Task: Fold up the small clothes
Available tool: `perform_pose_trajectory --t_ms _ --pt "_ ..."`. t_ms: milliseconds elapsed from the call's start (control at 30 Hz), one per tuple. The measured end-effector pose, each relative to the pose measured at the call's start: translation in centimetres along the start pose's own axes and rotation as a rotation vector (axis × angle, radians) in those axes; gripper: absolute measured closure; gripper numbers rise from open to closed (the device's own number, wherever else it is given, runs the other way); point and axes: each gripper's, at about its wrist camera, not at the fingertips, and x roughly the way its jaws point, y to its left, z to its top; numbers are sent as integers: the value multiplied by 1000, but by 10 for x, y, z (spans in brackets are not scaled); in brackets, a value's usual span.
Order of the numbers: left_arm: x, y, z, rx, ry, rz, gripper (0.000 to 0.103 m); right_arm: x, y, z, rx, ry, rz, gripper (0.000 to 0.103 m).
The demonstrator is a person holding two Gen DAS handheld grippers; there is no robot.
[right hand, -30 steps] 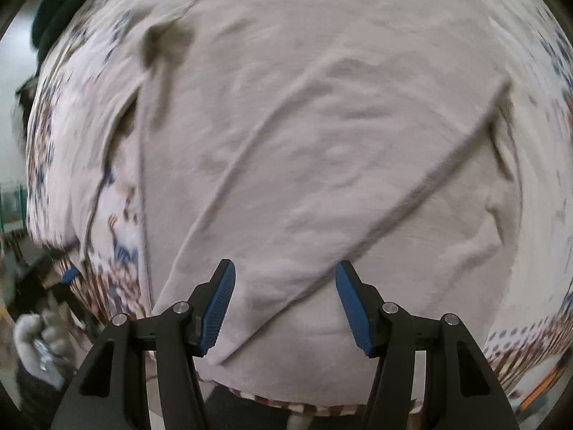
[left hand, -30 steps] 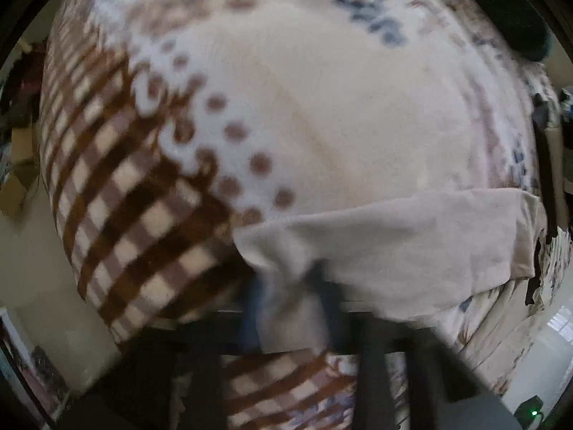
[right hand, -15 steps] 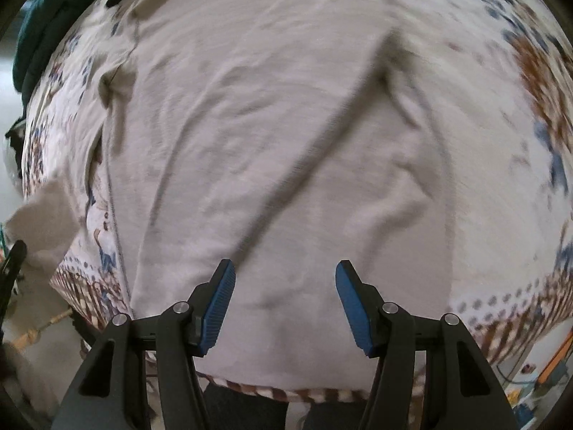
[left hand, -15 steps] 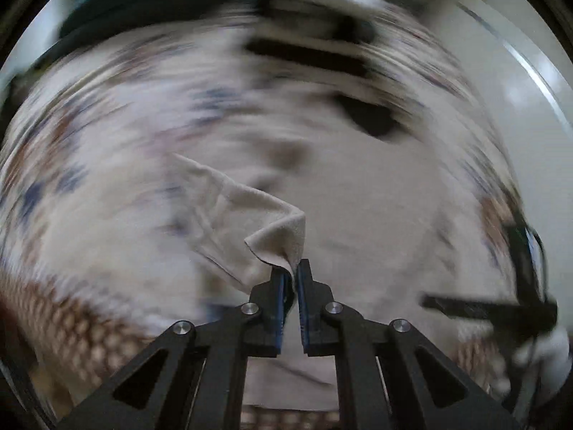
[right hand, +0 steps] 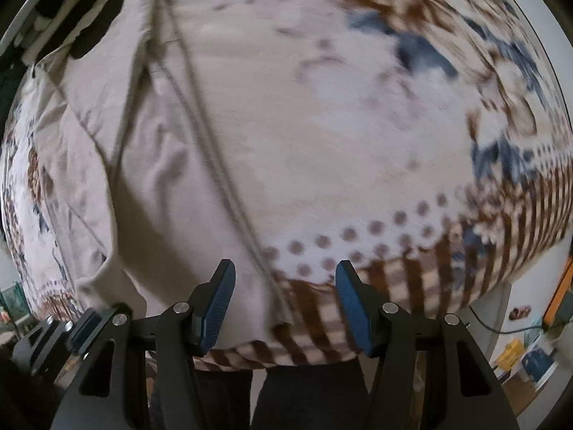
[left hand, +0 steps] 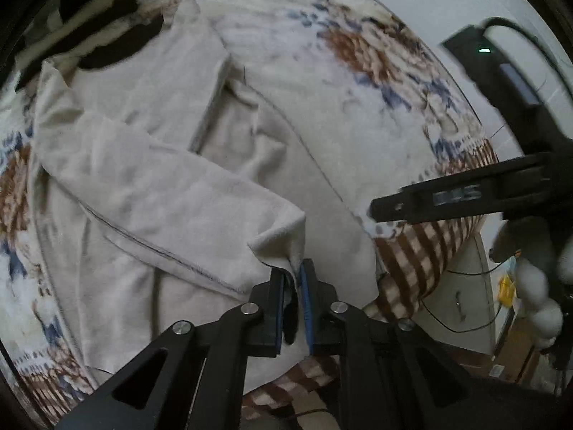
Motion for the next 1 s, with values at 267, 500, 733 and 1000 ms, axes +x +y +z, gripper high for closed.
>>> perform_pose_trajectory --t_ms 267,500,733,1000 --pt "-13 90 -11 -308 66 60 19 -15 -1 -4 11 -16 206 43" --pt "-48 179 -50 -573 41 167 19 17 26 -5 -105 67 231 43" --pt "-64 214 -39 -593 9 249 19 32 12 -29 -152 114 71 101" --pt "-83 280 83 -559 -182 334 19 -26 -1 28 -42 55 138 50"
